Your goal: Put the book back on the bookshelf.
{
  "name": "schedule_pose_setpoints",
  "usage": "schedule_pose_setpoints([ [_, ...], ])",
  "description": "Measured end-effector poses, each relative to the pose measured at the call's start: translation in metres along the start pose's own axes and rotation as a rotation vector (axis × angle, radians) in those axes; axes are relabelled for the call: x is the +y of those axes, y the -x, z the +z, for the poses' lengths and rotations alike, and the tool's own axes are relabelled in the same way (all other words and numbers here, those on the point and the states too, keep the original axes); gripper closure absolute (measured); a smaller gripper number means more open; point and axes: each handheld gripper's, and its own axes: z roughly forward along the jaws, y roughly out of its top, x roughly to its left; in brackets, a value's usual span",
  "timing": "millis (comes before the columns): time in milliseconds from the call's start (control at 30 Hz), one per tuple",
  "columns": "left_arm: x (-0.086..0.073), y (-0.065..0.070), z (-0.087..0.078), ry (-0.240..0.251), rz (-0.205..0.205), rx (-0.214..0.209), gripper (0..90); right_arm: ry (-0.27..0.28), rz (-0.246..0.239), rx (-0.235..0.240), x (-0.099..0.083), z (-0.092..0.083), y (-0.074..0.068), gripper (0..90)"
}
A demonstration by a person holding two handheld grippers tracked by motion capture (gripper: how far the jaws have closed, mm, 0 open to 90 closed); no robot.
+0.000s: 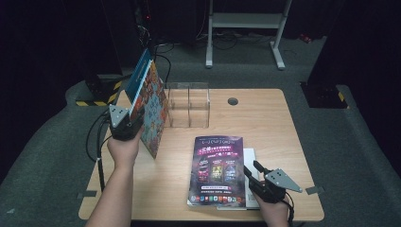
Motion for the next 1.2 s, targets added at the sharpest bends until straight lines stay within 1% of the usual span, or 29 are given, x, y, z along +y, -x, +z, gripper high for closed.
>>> schedule_pose_setpoints([
  [67, -0.001, 0.001, 0.0, 0.01, -0.007, 0.015, 77.5, 0.001, -0.003, 0.0, 0.0, 0.0, 0.0, 54.2],
  [133, -0.001, 0.002, 0.0, 0.022, -0.032, 0.006, 79.9, 0.001, -0.001, 0.0, 0.0, 0.0, 0.0, 54.2],
  [167, -0.002, 0.003, 0.0, 0.027, -0.024, 0.002, 80.4, 0.0, 0.0, 0.001, 0.0, 0.0, 0.0, 54.2],
  [200, -0.002, 0.006, 0.0, 0.03, -0.013, 0.008, 80.6, 0.0, 0.001, 0.001, 0.0, 0.0, 0.0, 54.2],
  [333, -0.002, 0.012, 0.003, 0.046, -0.011, 0.026, 80.9, 0.0, -0.001, 0.002, 0.0, -0.001, 0.0, 54.2],
  [533, 0.002, 0.014, 0.009, 0.052, -0.015, 0.037, 81.3, 0.003, 0.0, 0.001, 0.0, -0.001, 0.001, 54.3],
  [633, 0.005, 0.014, 0.011, 0.057, -0.031, 0.045, 81.4, 0.002, 0.001, 0.0, -0.001, -0.001, 0.002, 54.3],
  [767, 0.009, 0.014, 0.016, 0.064, -0.034, 0.049, 81.4, 0.004, 0.0, 0.0, -0.001, -0.002, 0.002, 54.4],
  [967, 0.011, 0.016, 0.02, 0.076, -0.036, 0.055, 81.5, 0.003, 0.002, -0.001, 0.0, -0.002, 0.003, 54.5],
  [1133, 0.012, 0.016, 0.022, 0.089, -0.051, 0.063, 81.5, 0.007, 0.003, -0.002, 0.0, -0.003, 0.003, 54.8],
  [1200, 0.013, 0.017, 0.023, 0.091, -0.048, 0.065, 81.5, 0.008, 0.005, -0.003, 0.0, -0.003, 0.003, 54.8],
])
